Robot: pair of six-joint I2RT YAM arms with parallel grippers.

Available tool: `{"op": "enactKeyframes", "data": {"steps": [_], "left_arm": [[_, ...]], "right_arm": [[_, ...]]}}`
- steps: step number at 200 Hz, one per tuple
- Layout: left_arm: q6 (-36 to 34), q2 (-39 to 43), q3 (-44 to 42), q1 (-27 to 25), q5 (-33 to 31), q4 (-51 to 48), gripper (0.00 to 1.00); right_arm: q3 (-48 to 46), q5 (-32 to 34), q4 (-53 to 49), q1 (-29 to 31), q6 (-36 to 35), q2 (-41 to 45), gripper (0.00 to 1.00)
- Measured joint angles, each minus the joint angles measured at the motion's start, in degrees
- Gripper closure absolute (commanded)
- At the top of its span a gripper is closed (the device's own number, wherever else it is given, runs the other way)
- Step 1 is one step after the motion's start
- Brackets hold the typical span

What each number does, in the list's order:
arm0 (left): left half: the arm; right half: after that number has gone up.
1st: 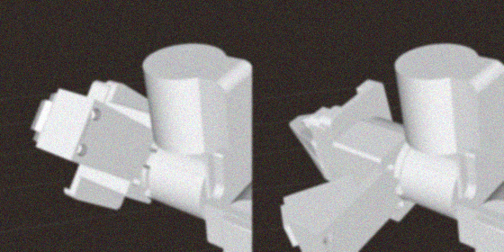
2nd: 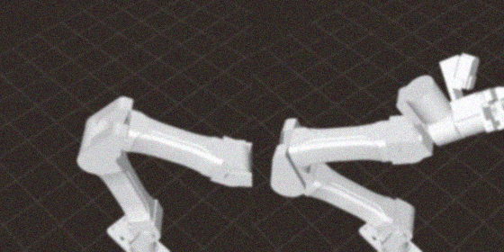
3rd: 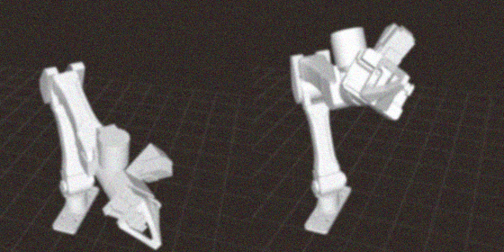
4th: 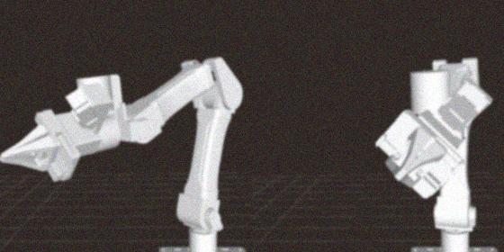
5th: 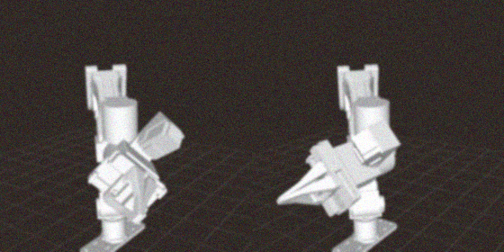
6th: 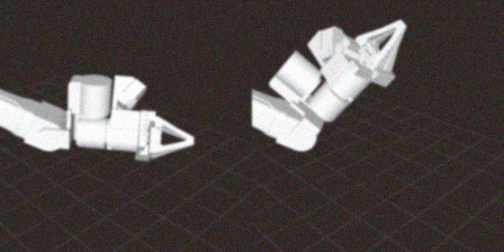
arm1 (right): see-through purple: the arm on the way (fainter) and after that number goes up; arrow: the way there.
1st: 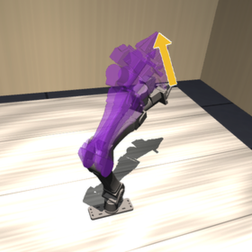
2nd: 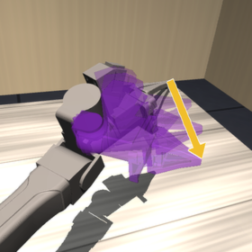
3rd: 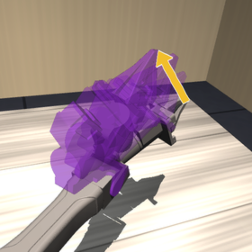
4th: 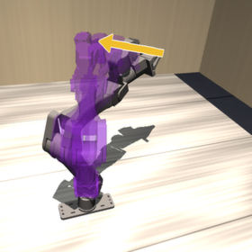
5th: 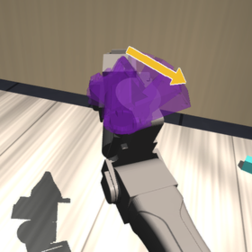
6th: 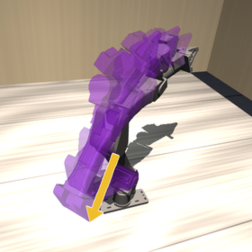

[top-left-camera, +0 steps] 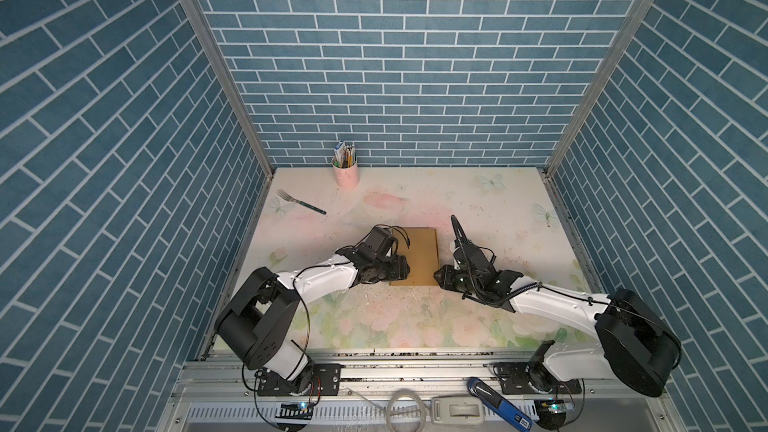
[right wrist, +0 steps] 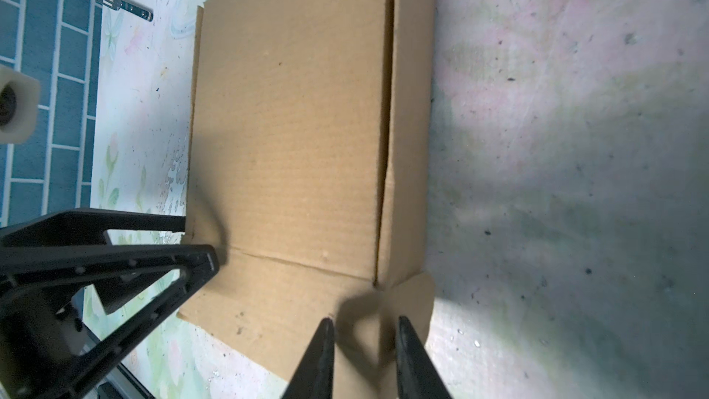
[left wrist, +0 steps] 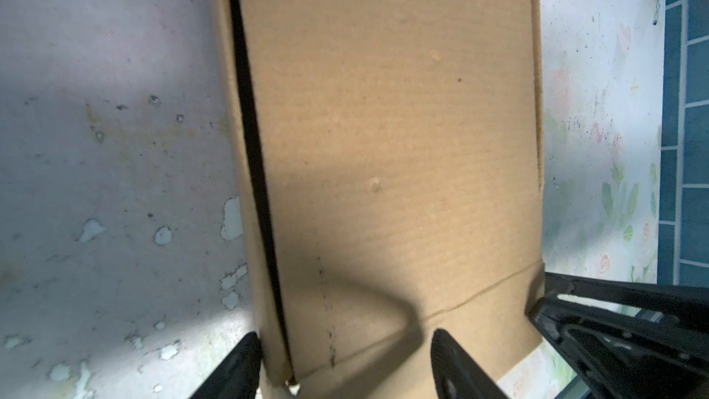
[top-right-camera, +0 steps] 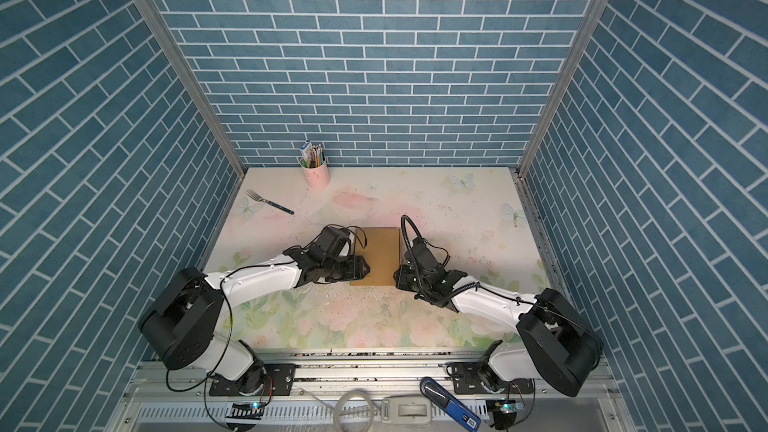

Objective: Fold the paper box

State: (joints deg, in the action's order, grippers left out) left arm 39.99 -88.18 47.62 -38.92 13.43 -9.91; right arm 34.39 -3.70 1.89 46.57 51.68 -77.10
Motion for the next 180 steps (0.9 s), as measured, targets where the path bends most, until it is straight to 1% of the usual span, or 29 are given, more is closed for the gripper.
{"op": "enactKeyframes", "data": {"steps": [78,138,166,180], "left_arm": [[0.35,0.00,0.00,-1.14,-1.88,-0.02,0.29],[0.61,0.00,0.00,-1.66,-2.93,-0.02,0.29],[0.76,0.00,0.00,-1.79,-3.41,-0.04,0.29],[0.76,0.00,-0.02,-1.86,-3.58,-0.04,0.29]], "right_arm": [[-1.46,-1.09,1.92,-0.02,2.78,0.09,0.76],[-3.56,-2.36,4.68,-0.02,6.49,0.22,0.78],[-3.63,-2.78,4.83,-0.02,8.13,0.85,0.78],[-3.82,-2.93,4.85,-0.02,8.61,1.33,0.77]]}}
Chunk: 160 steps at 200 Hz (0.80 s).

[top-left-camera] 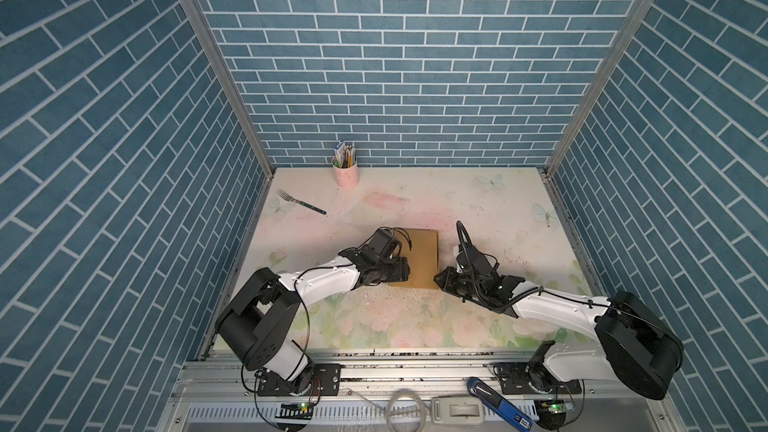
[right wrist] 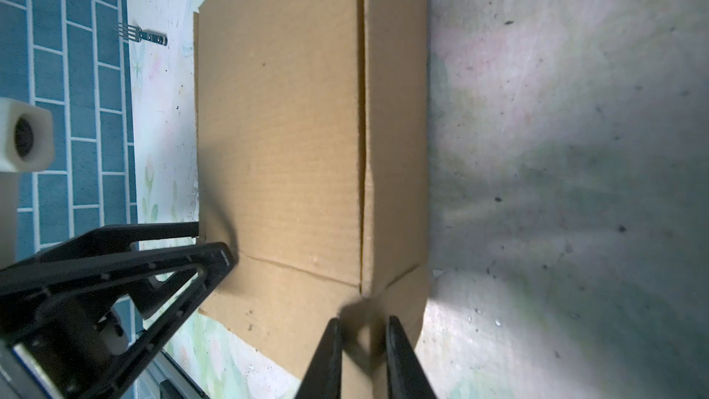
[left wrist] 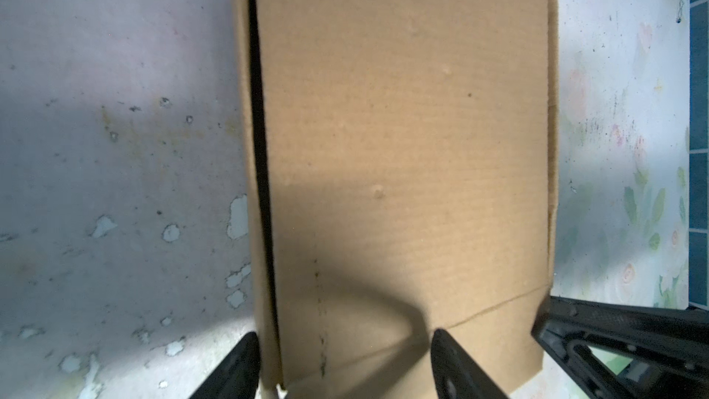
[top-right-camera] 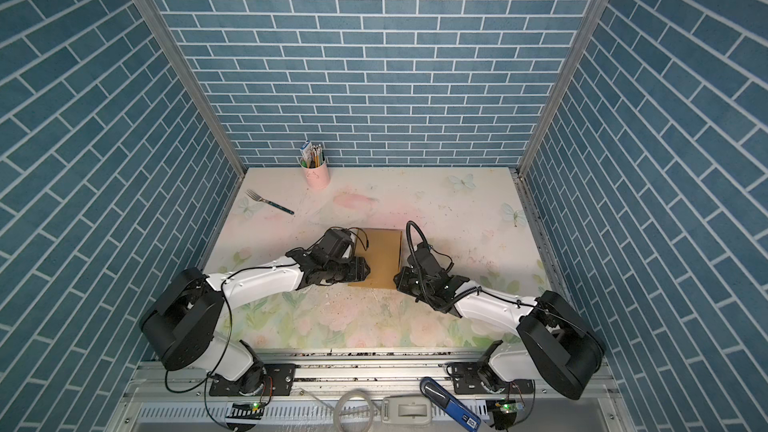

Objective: Fold the paper box

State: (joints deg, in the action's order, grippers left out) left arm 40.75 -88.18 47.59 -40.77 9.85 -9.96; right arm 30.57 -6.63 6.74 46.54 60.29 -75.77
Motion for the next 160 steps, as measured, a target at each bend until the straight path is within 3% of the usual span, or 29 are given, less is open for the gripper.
{"op": "enactKeyframes", "data": {"steps": [47,160], "left_arm": [[0.28,1.01,-0.48,-0.42,0.31,-0.04,0.29],[1.38,6.32,-3.91,-1.09,0.33,-0.63,0.28]], "right_arm": [[-0.44,0.04,-0.28,0.02,1.36,2.99,0.63],[-1.11,3.06,-2.34,0.61,1.40,5.79,0.62]]}}
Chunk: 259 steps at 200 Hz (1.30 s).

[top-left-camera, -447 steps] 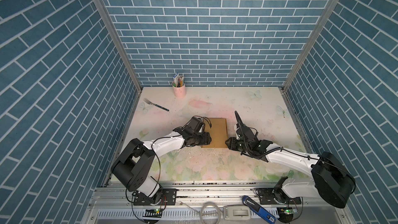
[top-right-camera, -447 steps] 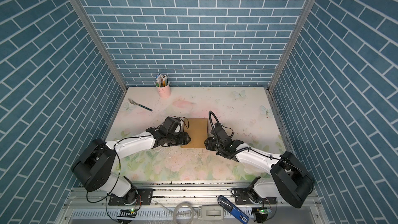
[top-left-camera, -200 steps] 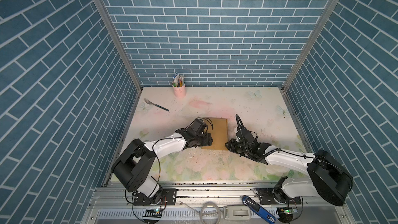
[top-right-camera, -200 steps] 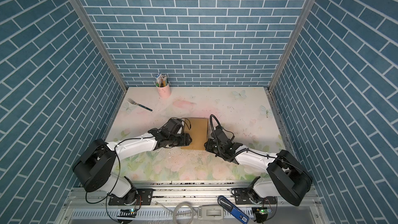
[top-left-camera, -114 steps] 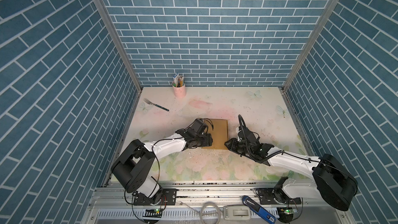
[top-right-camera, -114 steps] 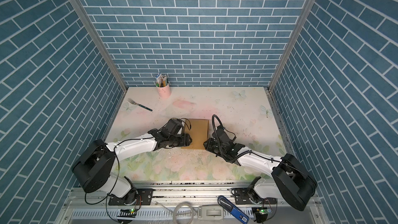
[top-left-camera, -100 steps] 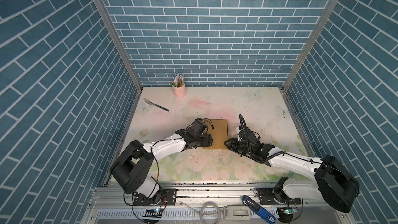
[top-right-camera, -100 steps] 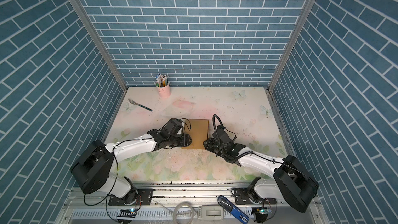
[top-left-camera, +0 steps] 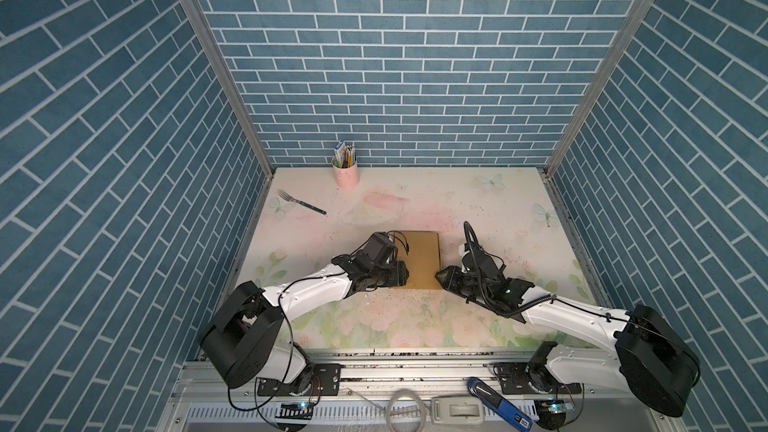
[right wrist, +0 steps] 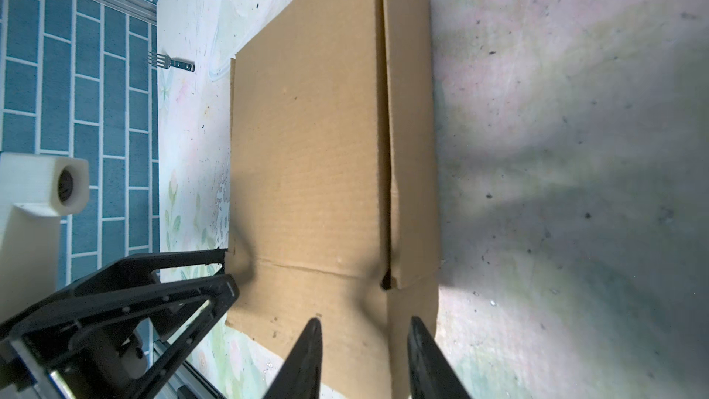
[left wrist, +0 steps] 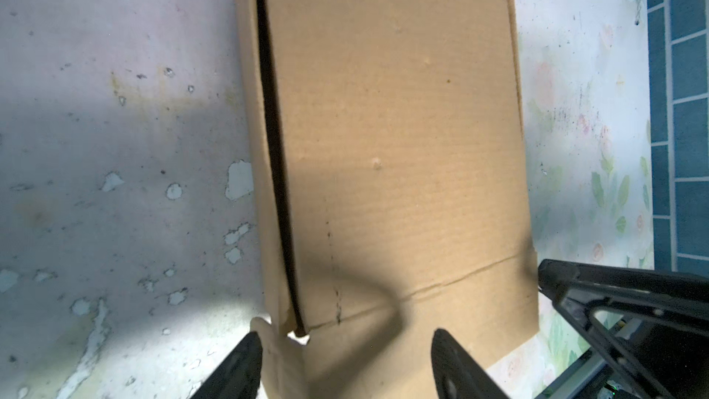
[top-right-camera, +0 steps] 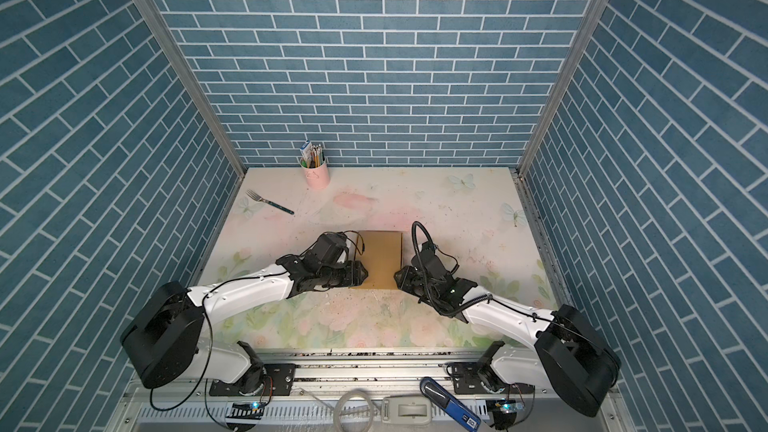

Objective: Fold the paper box

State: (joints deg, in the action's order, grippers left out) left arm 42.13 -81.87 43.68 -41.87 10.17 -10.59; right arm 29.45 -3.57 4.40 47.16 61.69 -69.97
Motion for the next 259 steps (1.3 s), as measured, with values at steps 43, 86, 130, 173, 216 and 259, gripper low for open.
{"op": "enactKeyframes", "data": {"steps": [43,86,130,173,216,259], "left_arm": [[0.59,0.00,-0.15,-0.63,-0.02,0.04,0.28],[0.96,0.00,-0.15,-1.79,-0.04,0.04,0.28],[1.25,-0.02,-0.15,-2.62,-0.07,0.22,0.29],[1.62,-0.02,-0.13,-3.02,-0.22,0.22,0.28],[1.60,-0.55,-0.11,-3.17,-0.94,0.20,0.28],[1.60,-2.10,-0.11,-3.17,-1.57,0.24,0.29]], "right_arm": [[-0.07,0.42,-0.17,0.57,0.00,0.02,0.62],[-0.66,0.61,-0.09,1.49,0.04,0.00,0.62],[-0.81,0.74,0.13,2.10,0.04,-0.31,0.63],[-0.81,0.74,0.37,2.25,0.07,-0.87,0.63],[-0.81,0.74,1.01,2.29,0.04,-2.03,0.70],[-0.96,1.03,1.97,2.32,0.44,-2.69,0.77]]}}
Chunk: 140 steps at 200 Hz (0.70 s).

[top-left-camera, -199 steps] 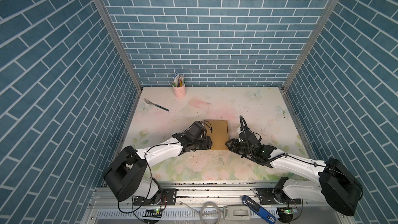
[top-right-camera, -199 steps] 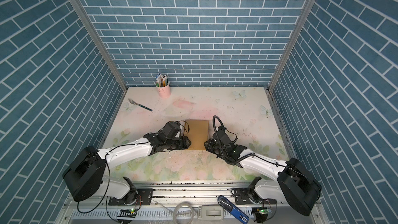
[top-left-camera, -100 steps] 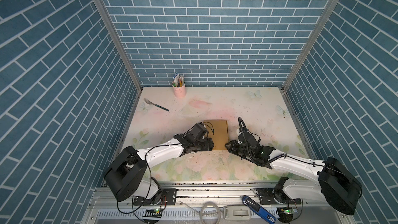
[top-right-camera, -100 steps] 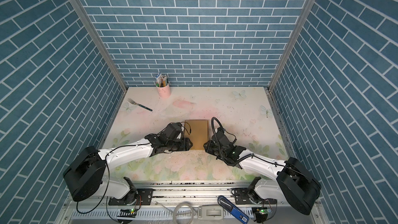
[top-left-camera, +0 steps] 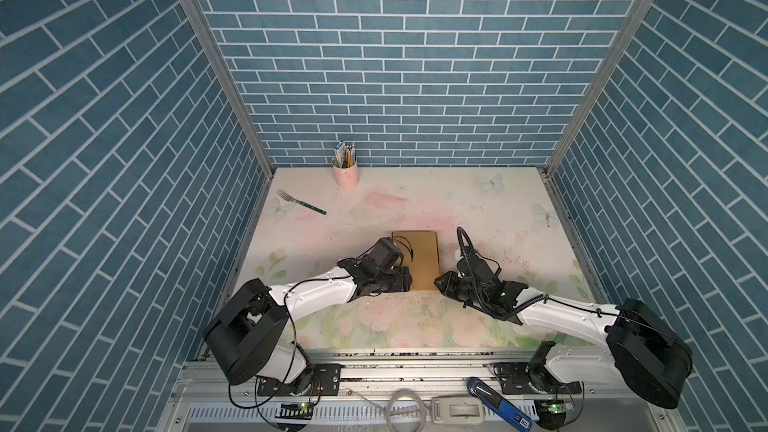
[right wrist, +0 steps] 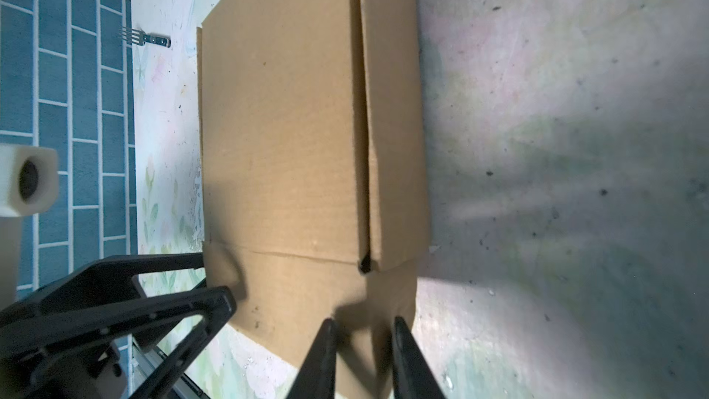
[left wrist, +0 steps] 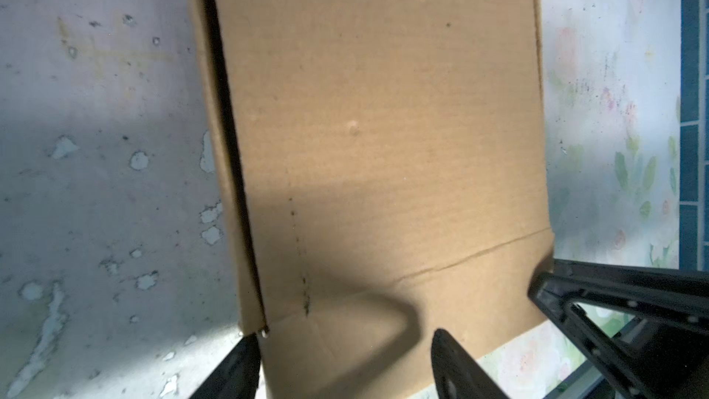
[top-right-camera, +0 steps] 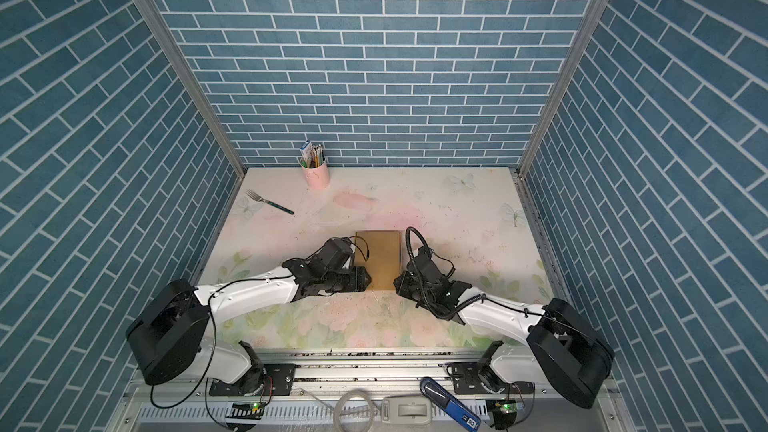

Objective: Fold the paper box

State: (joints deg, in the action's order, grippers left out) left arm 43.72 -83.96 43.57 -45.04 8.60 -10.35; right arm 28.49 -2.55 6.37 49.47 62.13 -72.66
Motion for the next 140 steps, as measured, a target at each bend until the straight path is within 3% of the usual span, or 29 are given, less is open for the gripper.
{"op": "enactKeyframes", "data": {"steps": [140], "left_arm": [[-0.02,-1.29,-0.13,0.00,-0.07,0.87,0.29]], "right_arm": [[-2.49,2.01,3.10,0.02,-0.66,-0.15,0.86]]}}
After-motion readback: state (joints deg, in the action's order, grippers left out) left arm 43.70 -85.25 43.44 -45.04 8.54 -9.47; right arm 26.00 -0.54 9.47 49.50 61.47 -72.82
